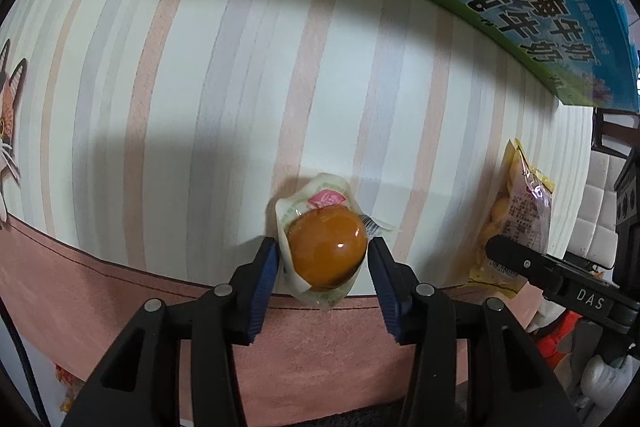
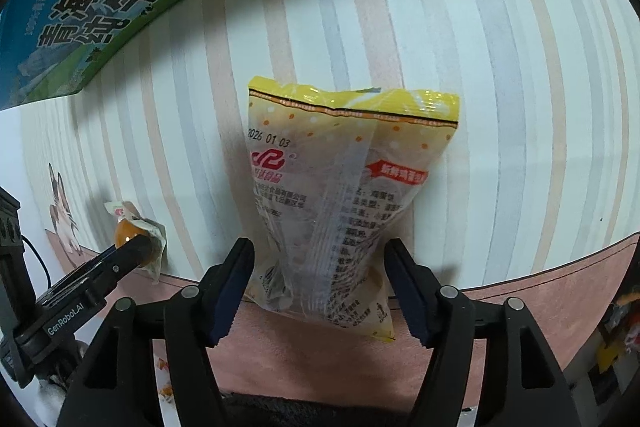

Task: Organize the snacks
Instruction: 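Lift both held snacks and carry them over the cardboard box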

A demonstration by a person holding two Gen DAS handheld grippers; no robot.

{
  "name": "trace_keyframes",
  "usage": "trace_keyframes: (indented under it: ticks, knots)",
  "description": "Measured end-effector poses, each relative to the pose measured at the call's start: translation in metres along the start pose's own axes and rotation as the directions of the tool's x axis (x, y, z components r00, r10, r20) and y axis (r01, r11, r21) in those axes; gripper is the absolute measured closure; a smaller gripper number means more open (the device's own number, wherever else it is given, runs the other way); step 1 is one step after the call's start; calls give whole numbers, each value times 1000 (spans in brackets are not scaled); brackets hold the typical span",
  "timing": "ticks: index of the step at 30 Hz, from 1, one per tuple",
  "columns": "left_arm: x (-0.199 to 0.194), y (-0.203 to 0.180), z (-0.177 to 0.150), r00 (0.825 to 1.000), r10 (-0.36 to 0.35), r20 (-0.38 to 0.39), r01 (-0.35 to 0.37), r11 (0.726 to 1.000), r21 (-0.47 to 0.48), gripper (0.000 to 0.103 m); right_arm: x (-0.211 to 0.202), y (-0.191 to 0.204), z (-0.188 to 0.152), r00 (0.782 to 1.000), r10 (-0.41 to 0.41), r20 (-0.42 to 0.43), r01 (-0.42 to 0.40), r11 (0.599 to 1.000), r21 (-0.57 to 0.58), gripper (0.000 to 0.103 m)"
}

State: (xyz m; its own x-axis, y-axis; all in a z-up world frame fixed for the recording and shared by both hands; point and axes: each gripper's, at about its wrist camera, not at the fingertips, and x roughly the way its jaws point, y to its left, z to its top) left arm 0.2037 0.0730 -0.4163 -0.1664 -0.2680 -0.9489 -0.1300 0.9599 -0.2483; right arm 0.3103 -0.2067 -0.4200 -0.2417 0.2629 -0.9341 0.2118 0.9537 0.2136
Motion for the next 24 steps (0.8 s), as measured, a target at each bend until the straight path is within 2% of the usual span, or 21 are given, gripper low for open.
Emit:
trace_keyframes:
  ticks: [10, 12, 14, 24]
  knots:
    - [5, -14, -7, 998, 65, 22, -66, 997, 44, 60, 4, 14, 2, 999, -48, 3, 48, 999, -22, 31]
    - [5, -20, -10, 995, 92, 38, -94, 994, 54, 66, 9, 28, -5, 997, -72, 15, 73, 997, -29, 36]
    - [5, -30, -13, 993, 108, 52, -111, 992, 60, 66, 7, 36, -7, 993, -108, 49, 111, 992, -67, 48]
    - [1, -71, -32, 985, 136, 102, -147, 983, 110, 66, -1, 59, -18, 991, -90, 101, 100, 990, -103, 60]
